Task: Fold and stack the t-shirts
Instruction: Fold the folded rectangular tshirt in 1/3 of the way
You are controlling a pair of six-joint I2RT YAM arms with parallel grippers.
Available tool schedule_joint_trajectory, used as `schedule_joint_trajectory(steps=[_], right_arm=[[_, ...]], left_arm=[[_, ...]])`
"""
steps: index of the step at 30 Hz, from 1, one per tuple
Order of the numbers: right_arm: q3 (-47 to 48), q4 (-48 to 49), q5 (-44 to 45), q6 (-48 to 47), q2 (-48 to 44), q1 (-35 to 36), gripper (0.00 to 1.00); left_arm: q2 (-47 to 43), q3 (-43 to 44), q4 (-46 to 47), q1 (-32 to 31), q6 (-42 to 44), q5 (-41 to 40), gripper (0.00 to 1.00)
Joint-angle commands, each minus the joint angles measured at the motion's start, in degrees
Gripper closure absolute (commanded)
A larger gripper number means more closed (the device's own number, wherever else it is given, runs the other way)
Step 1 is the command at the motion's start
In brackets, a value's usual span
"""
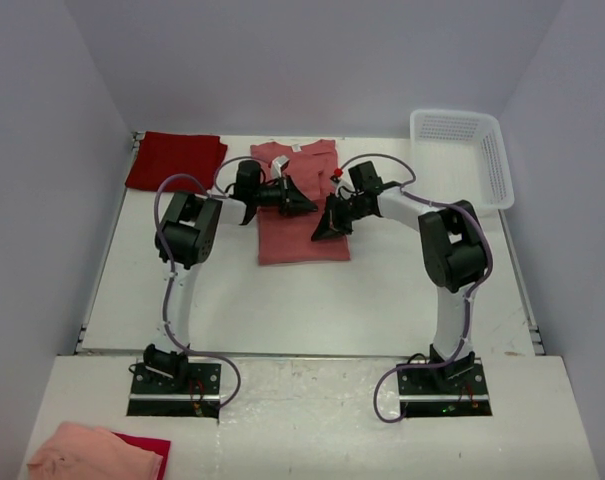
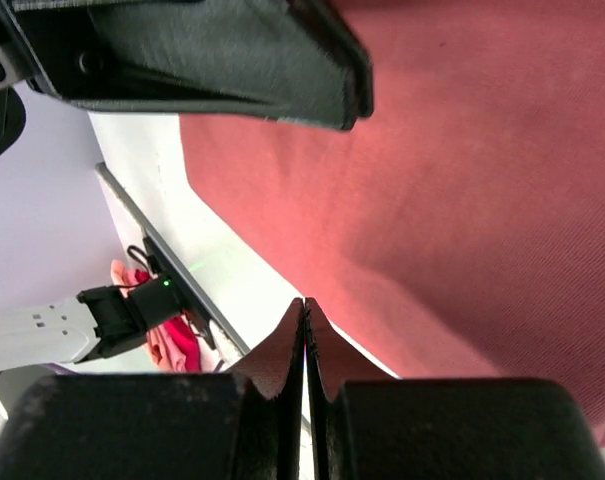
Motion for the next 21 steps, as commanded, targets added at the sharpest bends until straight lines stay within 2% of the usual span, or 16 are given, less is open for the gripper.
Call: schedule_joint_trajectory(steps=[1, 13, 21], right_arm=[[-0.71, 2.86, -1.96, 0.95, 0.87, 0.54, 1.0], [1.66, -0.65, 4.45, 2.35, 4.65, 3.27, 1.0], [-2.02, 0.22, 8.15, 2.53, 4.39, 4.32, 1.0]], left_arm=[[2.1, 3.76, -1.63, 0.07, 2.02, 0.24, 1.0], [6.41, 10.17, -5.41, 0.77, 5.46, -1.6, 1.0], [10.45, 15.8, -4.81, 1.56, 5.02, -2.22, 1.0]])
